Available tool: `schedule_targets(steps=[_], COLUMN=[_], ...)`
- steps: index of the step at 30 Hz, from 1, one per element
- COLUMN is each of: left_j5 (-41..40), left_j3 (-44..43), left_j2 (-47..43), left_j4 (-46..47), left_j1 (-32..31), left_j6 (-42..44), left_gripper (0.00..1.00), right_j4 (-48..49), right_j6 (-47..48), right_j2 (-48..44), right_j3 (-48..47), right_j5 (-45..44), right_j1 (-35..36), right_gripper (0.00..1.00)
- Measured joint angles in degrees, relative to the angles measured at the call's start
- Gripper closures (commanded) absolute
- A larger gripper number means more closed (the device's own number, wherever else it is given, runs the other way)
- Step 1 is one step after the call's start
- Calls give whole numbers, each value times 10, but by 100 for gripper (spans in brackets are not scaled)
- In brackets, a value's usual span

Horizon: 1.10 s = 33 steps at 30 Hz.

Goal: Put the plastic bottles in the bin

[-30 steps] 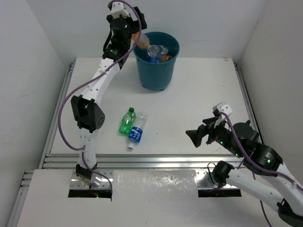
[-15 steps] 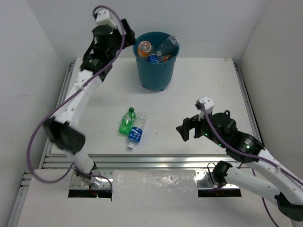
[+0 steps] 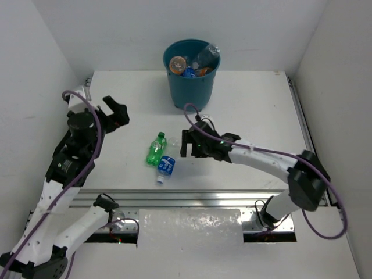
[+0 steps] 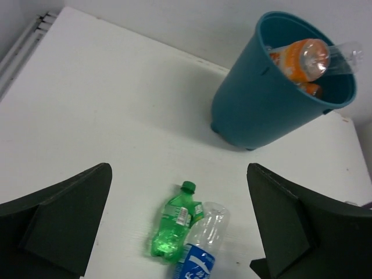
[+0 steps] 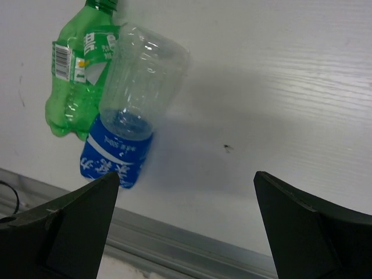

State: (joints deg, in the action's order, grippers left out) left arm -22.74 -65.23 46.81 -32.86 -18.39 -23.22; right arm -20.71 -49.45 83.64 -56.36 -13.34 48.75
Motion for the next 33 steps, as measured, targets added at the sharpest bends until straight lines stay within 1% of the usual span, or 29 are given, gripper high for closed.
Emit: schedule_targets(steps=[3,6,7,12,16,20,23,24,25,26,28,29,31,32,33], left_j5=[-21,-33,-34,-33,-30,-28,-26,-24,-23,-21,-16,-13,-2,6,24], left_j3=[72,150,160,169,169,169,169,169,169,169,169,169,169,169,169], left_j2=[-53,-92,-94,-81,-71,-81,-86,-87,-87,-87,-87,-87,-86,-85,-84], left_j4=[17,18,15,19,19,23,23,23,24,25,27,28,28,29,31], left_j1=[0,0,0,0,0,0,0,0,0,0,0,0,0,0,0], left_j6=[13,20,20,22,22,22,23,23,24,24,24,24,24,24,24], left_gripper=[0,1,0,0,0,0,0,0,0,0,0,0,0,0,0], right_j4=[3,-7,-9,-24,-32,-51,-58,-57,-49,-40,-19,-10,-3,8,15], right_j6=[-42,-64,-68,-80,-82,-89,-96,-98,-101,-101,-105,-106,-97,-87,-72], right_j2=[74,126,140,224,272,312,316,313,308,299,263,239,189,163,137], right_j3=[-44,-97,-113,-196,-213,-224,-210,-201,-185,-163,-110,-79,-21,10,36], right_j5=[-27,-49,-53,-94,-100,-103,-106,-105,-104,-100,-96,-94,-89,-85,-80], right_j1=[25,52,58,80,84,84,83,81,79,76,67,63,55,51,49], right_gripper=[1,1,1,1,1,3,12,18,31,36,40,51,64,76,81])
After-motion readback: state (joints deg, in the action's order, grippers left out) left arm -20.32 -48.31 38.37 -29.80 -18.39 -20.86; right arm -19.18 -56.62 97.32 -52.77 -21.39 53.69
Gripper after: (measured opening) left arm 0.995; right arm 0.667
